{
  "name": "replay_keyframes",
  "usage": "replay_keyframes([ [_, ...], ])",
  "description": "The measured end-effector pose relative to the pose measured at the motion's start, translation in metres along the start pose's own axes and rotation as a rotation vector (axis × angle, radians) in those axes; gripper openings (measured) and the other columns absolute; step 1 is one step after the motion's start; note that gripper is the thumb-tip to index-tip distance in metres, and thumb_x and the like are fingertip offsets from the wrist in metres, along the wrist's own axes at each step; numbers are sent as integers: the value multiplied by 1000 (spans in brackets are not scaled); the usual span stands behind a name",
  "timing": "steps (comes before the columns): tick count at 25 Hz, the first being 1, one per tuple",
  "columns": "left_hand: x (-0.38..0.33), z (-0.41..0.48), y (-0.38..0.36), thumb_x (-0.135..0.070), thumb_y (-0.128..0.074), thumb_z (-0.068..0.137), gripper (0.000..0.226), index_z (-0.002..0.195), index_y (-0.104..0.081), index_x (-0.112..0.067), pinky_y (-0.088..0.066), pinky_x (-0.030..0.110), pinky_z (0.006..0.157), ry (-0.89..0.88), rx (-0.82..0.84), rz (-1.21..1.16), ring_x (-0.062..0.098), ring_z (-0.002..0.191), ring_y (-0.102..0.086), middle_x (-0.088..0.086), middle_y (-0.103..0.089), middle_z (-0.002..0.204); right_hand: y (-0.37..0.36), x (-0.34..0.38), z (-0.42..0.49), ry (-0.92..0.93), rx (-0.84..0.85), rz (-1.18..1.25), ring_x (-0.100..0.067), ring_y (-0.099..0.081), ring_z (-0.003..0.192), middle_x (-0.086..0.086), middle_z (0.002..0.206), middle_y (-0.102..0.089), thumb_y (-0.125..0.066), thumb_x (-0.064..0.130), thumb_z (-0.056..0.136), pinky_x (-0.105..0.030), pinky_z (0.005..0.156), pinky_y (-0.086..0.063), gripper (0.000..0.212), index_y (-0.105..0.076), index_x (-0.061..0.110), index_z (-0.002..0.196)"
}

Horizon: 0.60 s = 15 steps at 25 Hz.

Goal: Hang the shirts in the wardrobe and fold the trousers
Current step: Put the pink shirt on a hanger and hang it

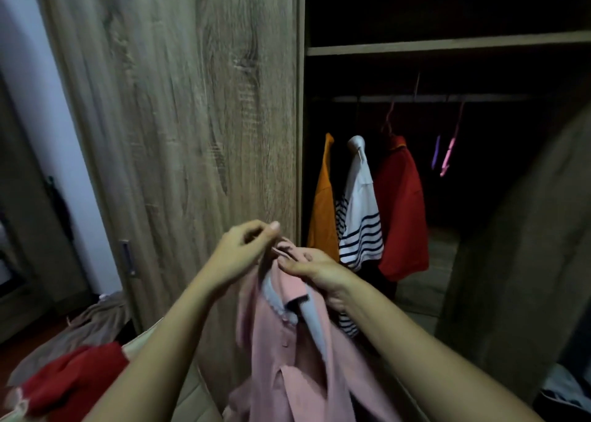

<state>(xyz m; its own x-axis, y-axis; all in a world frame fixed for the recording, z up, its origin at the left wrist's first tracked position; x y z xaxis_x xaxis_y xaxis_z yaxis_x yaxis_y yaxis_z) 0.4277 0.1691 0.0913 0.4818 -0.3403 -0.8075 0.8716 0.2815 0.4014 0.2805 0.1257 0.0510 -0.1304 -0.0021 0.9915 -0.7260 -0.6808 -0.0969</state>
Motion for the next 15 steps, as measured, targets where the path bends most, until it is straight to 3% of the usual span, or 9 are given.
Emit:
replay_keyframes([
  [2,-4,-4,-2,-64,-53,75,38,73,-69,-30,-47,24,63,18,20,3,2,62,-58,-11,-66,66,2,0,-5,4,119,132,-18,-66,88,-9,97,-69,-61,-7,73,-26,83,-53,36,-64,1,108],
  [5,-12,-6,-2,-55,-64,76,27,79,-72,-29,-52,25,69,-14,67,177,4,73,-65,-9,-71,74,13,0,-16,37,201,108,-23,-63,94,-14,107,-64,-56,-17,63,-29,83,-52,59,-57,-2,120],
  [7,-18,-3,-8,-38,-70,80,12,71,-68,-30,-49,20,64,-51,55,316,0,68,-62,-9,-67,67,18,4,-23,50,156,-10,-18,-64,89,-9,103,-66,-56,-16,64,-25,76,-54,55,-61,5,114],
  [9,-18,-1,-16,-30,-70,81,22,62,-59,-30,-42,14,56,-67,-14,361,-2,59,-56,-9,-62,59,27,3,-30,114,38,-203,-9,-64,84,2,95,-68,-61,-9,69,-21,73,-52,46,-63,18,106],
  [12,-9,3,-26,-25,-65,84,15,70,-63,-21,-43,24,59,-26,-182,251,10,63,-59,-3,-62,64,54,-17,-45,168,-184,-733,2,-53,69,11,77,-59,-72,18,72,-22,65,-43,23,-57,32,82],
  [15,9,15,-15,-26,-64,86,14,78,-66,-15,-43,29,65,51,-291,151,16,66,-56,-1,-64,68,74,-44,-64,-12,-185,-743,3,-45,59,11,64,-50,-75,28,76,-24,58,-37,21,-55,25,70],
])
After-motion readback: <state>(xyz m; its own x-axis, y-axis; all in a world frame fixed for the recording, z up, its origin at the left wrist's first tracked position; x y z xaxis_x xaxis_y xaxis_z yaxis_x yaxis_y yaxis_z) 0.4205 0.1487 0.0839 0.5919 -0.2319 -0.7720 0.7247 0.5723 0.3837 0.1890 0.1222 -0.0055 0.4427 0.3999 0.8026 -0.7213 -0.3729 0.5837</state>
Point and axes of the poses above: each hand's wrist, its own z-axis towards the middle knuckle, its own y-axis out of the back of the hand, x = y × z, the point moved 2 cm from there along z, towards the middle knuckle
